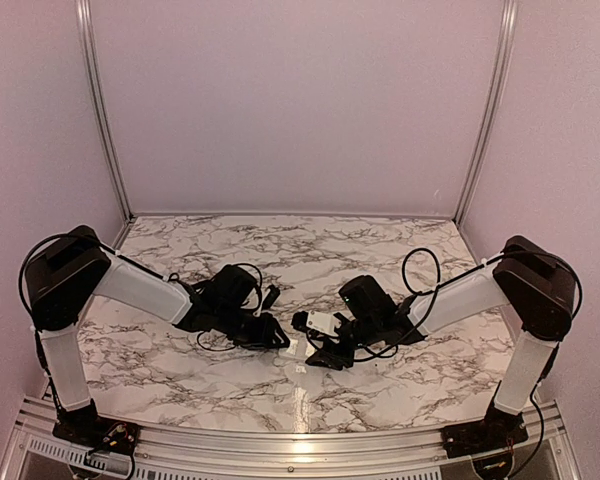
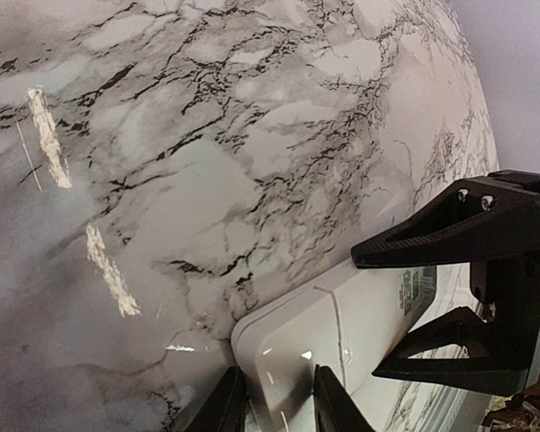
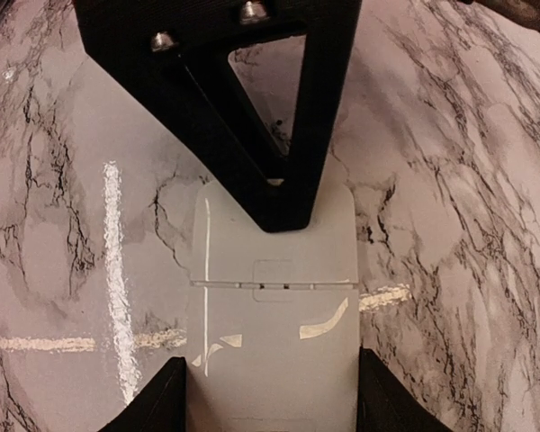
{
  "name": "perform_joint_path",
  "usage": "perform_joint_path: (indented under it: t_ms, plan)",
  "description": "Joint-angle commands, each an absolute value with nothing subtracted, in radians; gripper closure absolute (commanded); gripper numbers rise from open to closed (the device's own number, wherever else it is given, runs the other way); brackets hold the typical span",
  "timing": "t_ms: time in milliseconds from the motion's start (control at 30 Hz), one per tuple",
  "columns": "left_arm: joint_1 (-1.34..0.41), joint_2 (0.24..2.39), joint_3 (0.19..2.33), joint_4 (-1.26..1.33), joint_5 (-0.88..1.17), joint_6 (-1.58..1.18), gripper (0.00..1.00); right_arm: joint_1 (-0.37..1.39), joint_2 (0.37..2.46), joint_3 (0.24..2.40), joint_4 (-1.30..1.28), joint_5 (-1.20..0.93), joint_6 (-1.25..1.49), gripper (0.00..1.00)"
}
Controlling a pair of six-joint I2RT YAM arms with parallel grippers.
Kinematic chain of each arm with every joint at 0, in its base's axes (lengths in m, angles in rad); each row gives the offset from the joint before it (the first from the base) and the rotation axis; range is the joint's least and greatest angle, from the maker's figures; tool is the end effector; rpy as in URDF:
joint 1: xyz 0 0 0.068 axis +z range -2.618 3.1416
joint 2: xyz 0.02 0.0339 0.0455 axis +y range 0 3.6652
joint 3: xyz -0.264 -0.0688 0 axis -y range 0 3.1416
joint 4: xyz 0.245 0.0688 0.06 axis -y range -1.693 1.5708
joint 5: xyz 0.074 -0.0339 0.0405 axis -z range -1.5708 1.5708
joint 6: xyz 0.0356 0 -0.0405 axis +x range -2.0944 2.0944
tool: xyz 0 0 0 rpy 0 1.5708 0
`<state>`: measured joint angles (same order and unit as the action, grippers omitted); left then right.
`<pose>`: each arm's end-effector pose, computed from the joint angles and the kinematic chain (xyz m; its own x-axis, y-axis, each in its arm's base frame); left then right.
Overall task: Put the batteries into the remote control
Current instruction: Press the battery cover on the remote control.
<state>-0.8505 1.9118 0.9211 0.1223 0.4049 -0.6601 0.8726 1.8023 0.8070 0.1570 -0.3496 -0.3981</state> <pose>0.2280 -0.2811 0.1088 -0.9243 0.1987 -0.3260 0.3696 0.6796 -0.6337 0.2067 0.2653 0.1177 -0.1045 -0.6911 -0.7152 -0.9844 0.1742 -0.0245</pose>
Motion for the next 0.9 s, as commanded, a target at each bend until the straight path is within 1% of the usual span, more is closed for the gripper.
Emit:
perform_joint_path:
  t_ms: [0,67,467,633,867]
  plan:
    - [-0.882,2.022,0.844,-0.222,0.320,-0.634,0.69,0.906,1.838,0.790,0.169,-0.336,-0.420,0.99]
    - [-0.882,2.016,0.849,-0.219,0.321,-0.638,0.65,0.906,1.838,0.792,0.169,-0.338,-0.420,0.99]
    - [-0.870,1.925,0.858,-0.281,0.217,-0.652,0.57,0.906,1.838,0.792,0.164,-0.341,-0.420,0.99]
    - [-0.857,1.906,0.850,-0.257,0.244,-0.643,0.55,0.906,1.841,0.793,0.164,-0.342,-0.420,0.99]
    - [-0.862,1.899,0.867,-0.189,0.309,-0.642,0.58,0.907,1.845,0.795,0.164,-0.343,-0.419,0.99]
